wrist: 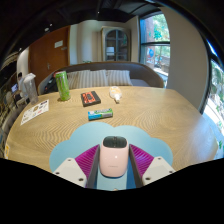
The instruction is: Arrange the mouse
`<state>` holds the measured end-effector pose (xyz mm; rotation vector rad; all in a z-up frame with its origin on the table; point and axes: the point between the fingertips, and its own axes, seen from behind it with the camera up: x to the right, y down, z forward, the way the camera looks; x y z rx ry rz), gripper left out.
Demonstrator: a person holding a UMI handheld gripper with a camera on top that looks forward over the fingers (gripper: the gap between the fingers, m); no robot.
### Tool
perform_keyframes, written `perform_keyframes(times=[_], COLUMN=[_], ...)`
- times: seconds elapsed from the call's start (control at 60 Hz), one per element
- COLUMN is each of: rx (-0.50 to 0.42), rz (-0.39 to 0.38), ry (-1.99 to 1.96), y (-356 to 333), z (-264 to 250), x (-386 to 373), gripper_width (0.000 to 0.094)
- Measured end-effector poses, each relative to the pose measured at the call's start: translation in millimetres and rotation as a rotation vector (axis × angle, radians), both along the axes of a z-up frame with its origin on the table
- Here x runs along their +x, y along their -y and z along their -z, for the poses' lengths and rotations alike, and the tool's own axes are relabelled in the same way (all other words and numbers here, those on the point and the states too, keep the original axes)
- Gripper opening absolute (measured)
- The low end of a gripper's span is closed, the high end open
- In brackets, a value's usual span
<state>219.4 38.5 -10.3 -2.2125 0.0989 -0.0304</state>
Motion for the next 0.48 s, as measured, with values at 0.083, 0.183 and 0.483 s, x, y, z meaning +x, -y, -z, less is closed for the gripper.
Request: perform_keyframes(times=[0.083, 0.183, 0.483], rx=[-0.008, 0.037, 0.117], rz=[-0.016, -0.053, -0.082], ry=[0.002, 0.018, -0.004], y=[12.7, 41.7, 192.9], z=[-4.3, -30.7, -82.2], x=[-0.1, -1.5, 15.6], gripper_width=[0.0868, 0.0851, 0.0851])
